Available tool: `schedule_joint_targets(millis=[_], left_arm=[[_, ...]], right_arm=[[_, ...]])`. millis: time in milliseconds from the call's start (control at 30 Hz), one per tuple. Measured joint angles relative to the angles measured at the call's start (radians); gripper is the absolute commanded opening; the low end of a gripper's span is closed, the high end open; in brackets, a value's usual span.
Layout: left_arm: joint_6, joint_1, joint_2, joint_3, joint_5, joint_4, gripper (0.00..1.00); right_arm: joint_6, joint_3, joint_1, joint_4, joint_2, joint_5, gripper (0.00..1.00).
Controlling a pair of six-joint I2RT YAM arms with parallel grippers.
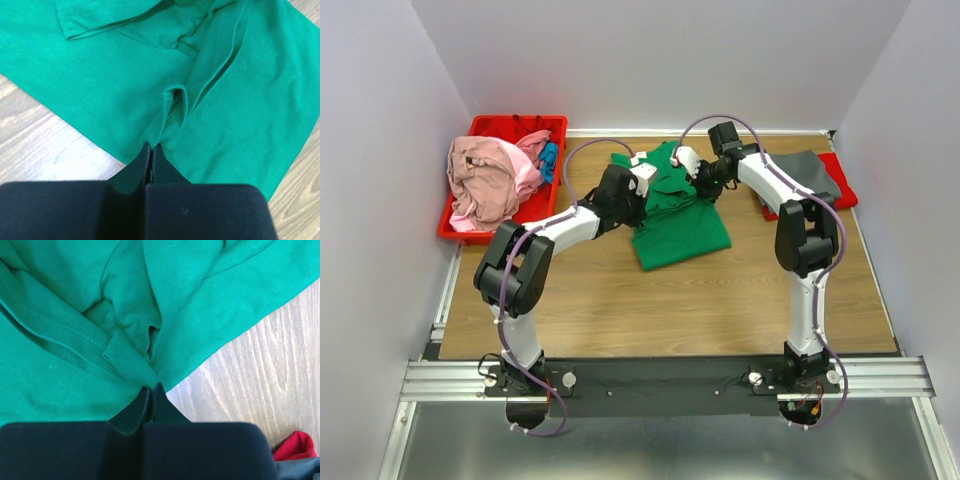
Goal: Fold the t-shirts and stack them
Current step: Fold the tshirt
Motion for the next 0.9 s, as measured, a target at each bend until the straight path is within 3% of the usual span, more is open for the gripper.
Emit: schedule_joint_targets(millis=[433,600,667,700,800,833,900], left_arm=[[0.014,0.024,0.040,0.065,0.000,-0.019,0.00],[0.025,0.027,0.056,0.089,0.000,-0.033,0.00],[0.027,0.028,0.065,0.095,-0.001,-0.040,0.08],[0.030,0.030,0.070,0.100,-0.001,-0.044,0.18],[0.027,0.036,0.092,0.126,-0.011,-0.063,0.36],[0.027,0.040,0.101,0.141,-0.031,-0.068,0.49],[0.018,0.046,0.106,0.165,-0.087,-0.079,0.63]], right_arm=[[0.029,0.042,0.000,0.008,0.054,0.014,0.04],[0.042,0.055,0.000,0.008,0.054,0.023,0.13],[0.048,0.061,0.000,0.009,0.055,0.027,0.18],[0.053,0.066,0.000,0.009,0.056,0.031,0.29],[0.085,0.099,0.000,0.014,0.072,0.048,0.39],[0.103,0.109,0.000,0.024,0.079,0.060,0.41],[0.159,0.117,0.000,0.056,0.086,0.092,0.45]])
